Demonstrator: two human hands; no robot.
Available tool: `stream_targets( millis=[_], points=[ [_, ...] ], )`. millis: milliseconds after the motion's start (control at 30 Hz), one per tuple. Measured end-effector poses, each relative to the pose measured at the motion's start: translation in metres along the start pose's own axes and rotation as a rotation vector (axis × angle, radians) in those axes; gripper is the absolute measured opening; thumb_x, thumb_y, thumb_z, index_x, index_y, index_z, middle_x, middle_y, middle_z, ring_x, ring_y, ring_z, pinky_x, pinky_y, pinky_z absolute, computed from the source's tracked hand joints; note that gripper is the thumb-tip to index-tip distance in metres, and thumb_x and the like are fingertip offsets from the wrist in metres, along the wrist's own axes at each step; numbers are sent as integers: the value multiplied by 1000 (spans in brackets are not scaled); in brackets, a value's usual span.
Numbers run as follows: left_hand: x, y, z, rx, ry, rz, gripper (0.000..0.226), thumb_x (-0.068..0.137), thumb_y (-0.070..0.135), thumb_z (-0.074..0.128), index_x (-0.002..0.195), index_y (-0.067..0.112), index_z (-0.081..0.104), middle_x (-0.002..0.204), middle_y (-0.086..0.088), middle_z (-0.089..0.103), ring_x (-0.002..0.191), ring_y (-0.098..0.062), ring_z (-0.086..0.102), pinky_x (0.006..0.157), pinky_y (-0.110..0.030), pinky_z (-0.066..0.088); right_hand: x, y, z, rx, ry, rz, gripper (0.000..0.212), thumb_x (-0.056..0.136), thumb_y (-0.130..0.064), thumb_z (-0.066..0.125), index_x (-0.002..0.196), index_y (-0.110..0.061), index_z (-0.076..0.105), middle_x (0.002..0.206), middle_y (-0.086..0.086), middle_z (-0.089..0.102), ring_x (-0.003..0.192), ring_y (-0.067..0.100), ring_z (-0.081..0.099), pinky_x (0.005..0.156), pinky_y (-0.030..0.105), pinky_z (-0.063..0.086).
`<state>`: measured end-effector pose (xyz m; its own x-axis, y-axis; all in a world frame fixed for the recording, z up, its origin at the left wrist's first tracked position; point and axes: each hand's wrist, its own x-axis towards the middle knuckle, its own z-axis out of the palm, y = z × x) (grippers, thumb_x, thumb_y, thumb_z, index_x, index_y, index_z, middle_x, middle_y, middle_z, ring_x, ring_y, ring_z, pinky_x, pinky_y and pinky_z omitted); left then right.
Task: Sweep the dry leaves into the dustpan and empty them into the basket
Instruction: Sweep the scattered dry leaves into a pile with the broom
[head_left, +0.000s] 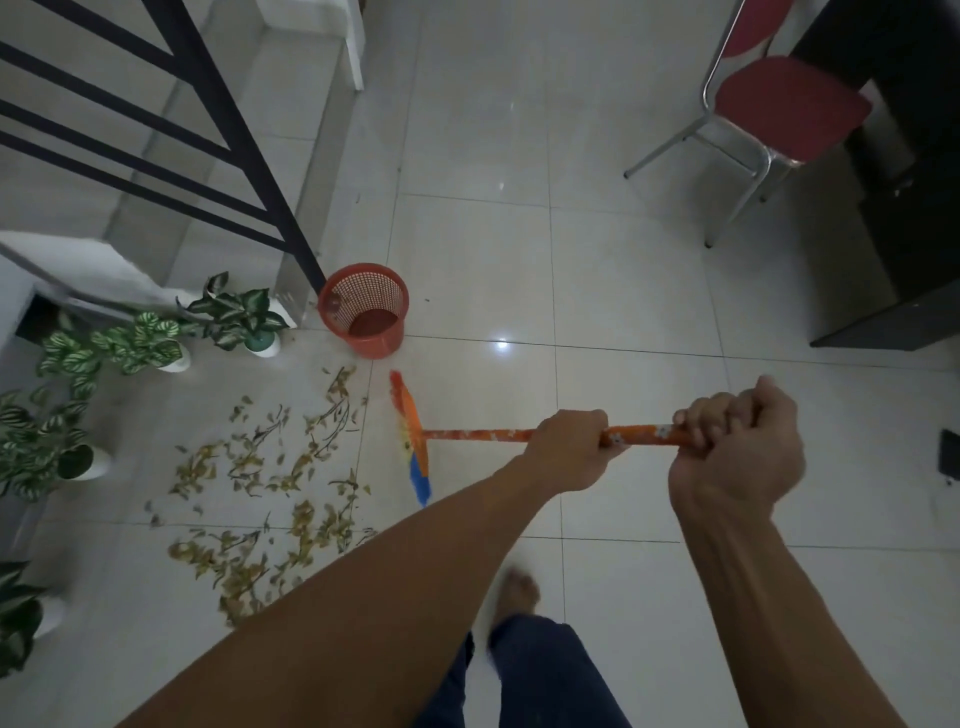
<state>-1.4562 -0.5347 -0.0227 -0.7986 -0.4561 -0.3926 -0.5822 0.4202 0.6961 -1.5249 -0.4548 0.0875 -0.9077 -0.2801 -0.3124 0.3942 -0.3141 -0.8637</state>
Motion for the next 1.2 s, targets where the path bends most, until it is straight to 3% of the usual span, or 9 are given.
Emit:
stream_targets(
  millis=[200,333,600,700,800,900,1100,1200],
  points=[
    [11,-75,13,52,-47,-90,30,100,40,56,81,17,52,79,0,57,76,-21,57,68,-32,45,4,70,-5,-41,27,181,54,100,-15,44,47,-21,36,45,0,28,45,18,27,57,32,39],
    [8,-91,12,83,-25,-169,35,101,46,51,84,15,53,76,1,55,72,-19,55,61,-29,41,18,79,3,-53,48,282,51,99,-15,46,50,-20,36,47,0,29,44,17,29,59,32,42],
    [62,8,-12,-47,85,-44,35,102,42,50,88,10,57,70,2,52,64,-17,51,54,-25,36,83,-9,38,-56,-22,121,42,89,-10,50,52,-22,35,47,-1,27,43,18,28,54,28,41],
    [86,31,-18,-81,86,-33,32,102,38,52,91,9,59,80,-5,60,75,-24,58,62,-32,43,95,-24,44,-125,-74,24,48,91,-10,49,47,-24,36,45,-2,27,43,18,28,54,28,41],
    [100,21,-20,-106,88,-40,27,101,33,56,80,17,51,78,-2,57,78,-26,57,65,-33,40,94,-8,45,-252,-155,-55,52,91,-12,48,40,-20,44,42,-2,33,44,21,33,58,38,43],
    [101,-8,-23,-86,119,-83,36,98,27,61,68,23,41,77,-7,59,77,-29,57,64,-32,35,86,18,49,-336,-245,-79,57,95,-11,45,39,-21,48,40,-7,36,46,21,35,73,48,45],
    [62,-70,-36,-79,208,-243,45,97,26,63,61,27,35,68,2,52,67,-22,49,57,-30,28,59,62,65,-349,-360,48,54,94,-15,47,41,-19,45,41,-2,38,47,22,38,82,55,50],
    [39,-86,-47,-96,255,-274,43,99,31,60,63,27,37,65,3,50,62,-19,47,52,-28,29,47,68,83,-331,-428,119,55,95,-15,47,41,-19,47,42,-1,40,49,24,40,75,54,48]
  ],
)
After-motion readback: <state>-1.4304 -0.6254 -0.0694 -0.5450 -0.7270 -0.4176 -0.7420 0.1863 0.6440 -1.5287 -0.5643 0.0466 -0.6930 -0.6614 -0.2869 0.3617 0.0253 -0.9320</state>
